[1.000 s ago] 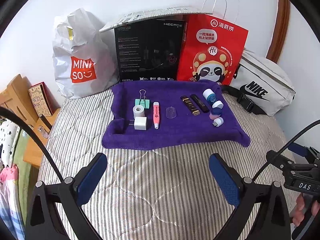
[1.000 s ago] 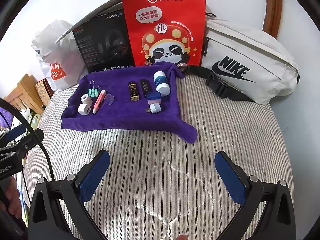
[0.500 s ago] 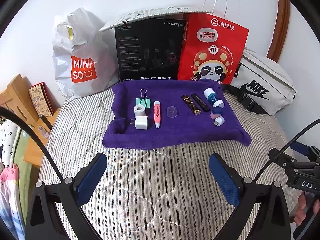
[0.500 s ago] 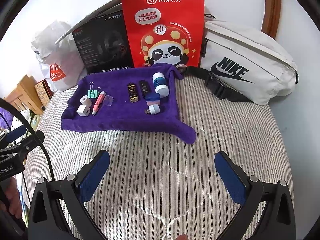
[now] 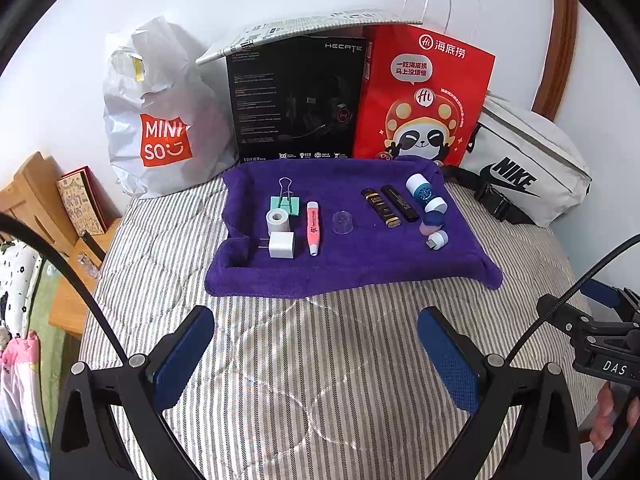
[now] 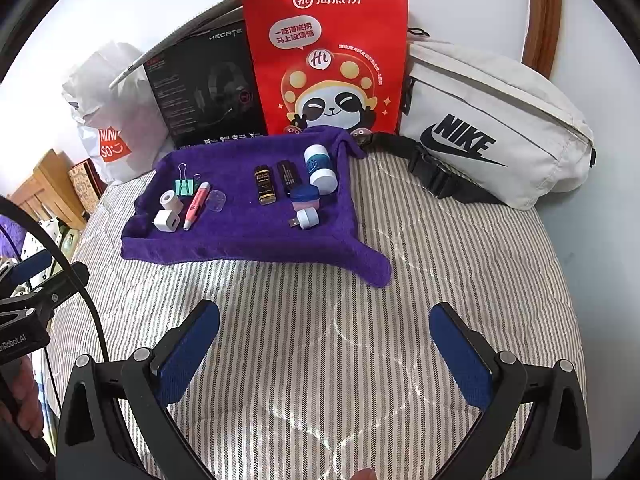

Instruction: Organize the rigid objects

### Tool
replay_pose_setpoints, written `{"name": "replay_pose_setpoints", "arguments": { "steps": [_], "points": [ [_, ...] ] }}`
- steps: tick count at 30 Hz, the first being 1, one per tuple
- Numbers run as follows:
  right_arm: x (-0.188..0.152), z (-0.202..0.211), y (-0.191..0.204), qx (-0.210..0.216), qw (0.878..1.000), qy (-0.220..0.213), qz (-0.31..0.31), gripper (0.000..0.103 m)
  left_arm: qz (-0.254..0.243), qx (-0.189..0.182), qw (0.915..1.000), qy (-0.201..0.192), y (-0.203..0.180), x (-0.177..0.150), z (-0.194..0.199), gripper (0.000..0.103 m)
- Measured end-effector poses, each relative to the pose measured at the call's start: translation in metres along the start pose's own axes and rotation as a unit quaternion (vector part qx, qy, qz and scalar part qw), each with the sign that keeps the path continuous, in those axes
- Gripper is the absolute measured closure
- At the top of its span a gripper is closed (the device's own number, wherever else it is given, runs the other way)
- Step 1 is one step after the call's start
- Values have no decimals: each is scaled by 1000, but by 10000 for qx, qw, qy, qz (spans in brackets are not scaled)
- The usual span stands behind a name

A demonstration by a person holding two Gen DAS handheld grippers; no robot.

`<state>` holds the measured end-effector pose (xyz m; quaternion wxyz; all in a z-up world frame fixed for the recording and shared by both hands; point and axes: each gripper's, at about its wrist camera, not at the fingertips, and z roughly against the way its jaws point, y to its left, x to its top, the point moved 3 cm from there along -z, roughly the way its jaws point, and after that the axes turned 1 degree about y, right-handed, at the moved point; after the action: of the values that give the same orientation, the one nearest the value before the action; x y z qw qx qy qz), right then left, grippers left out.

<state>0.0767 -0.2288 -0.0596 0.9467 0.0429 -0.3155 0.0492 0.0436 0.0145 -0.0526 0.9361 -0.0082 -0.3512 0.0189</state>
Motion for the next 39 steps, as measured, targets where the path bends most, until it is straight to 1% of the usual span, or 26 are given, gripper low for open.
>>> {"name": "replay_pose_setpoints", "arguments": {
  "steps": [39],
  "points": [
    [-1, 3, -1, -21, 10000, -15, 4, 0, -10, 25, 10000, 30, 3, -1, 3, 0]
  ]
}}
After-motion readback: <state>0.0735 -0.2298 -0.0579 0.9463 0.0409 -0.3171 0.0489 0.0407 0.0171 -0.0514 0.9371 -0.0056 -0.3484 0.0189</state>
